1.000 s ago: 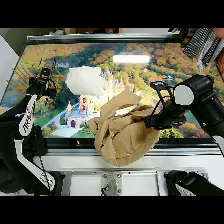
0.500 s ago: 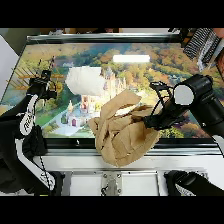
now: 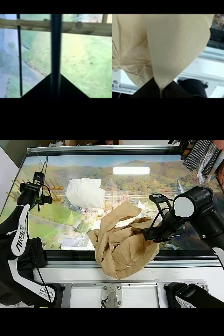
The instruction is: Fold the clothes and pants, and hang the long-sleeved shirts on hangers.
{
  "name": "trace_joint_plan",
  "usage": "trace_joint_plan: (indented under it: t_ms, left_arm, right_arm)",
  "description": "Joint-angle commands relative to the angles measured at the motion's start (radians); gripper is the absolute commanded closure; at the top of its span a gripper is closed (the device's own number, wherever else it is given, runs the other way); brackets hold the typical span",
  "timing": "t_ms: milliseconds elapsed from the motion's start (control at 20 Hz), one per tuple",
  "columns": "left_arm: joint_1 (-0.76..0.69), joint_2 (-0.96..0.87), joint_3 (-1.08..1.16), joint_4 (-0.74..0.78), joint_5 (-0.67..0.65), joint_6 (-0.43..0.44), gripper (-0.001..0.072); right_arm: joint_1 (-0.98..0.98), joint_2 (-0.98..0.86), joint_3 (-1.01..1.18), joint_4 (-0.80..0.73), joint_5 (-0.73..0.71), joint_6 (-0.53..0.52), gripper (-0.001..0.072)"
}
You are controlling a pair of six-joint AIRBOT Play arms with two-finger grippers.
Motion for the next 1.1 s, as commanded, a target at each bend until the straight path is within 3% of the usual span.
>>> trace_joint_plan:
  t_ms: [0,150,250,450,700,800,900,1050]
  left_arm:
    - [-0.026,0.103,0.001,0.0,-0.018,0.017,0.0694]
    - [-0.083,0.188,0.001,-0.002,-0.036,0.028,0.0694]
    - [-0.131,0.248,0.001,-0.042,-0.071,0.105,0.0694]
    - [-0.195,0.366,0.001,-0.348,-0.211,0.421,0.0694]
    - [-0.138,0.446,0.001,-0.876,-0.529,0.964,0.0694]
    - [-0.089,0.441,0.001,-1.06,-0.677,1.115,0.0694]
    - [-0.047,0.431,0.001,-1.098,-0.764,1.13,0.0693]
    - [0.001,0.431,0.001,-1.094,-0.694,1.135,0.0693]
  right_arm:
    - [0.001,0.0,0.0,0.01,0.0,0.0,0.0698]
    - [0.001,0.001,0.0,0.01,0.0,0.0,0.0698]
    - [0.001,0.001,0.0,0.01,0.0,0.0,0.0698]
    - [0.001,0.001,0.0,0.01,-0.004,-0.001,0.0698]
    - [0.001,0.003,0.0,0.01,-0.005,0.0,0.0699]
    - [0.001,0.003,0.0,0.01,-0.004,0.0,0.0698]
    - [0.001,0.006,0.001,0.01,-0.004,0.001,0.0698]
    - [0.0,0.009,0.003,0.01,-0.004,0.019,0.0698]
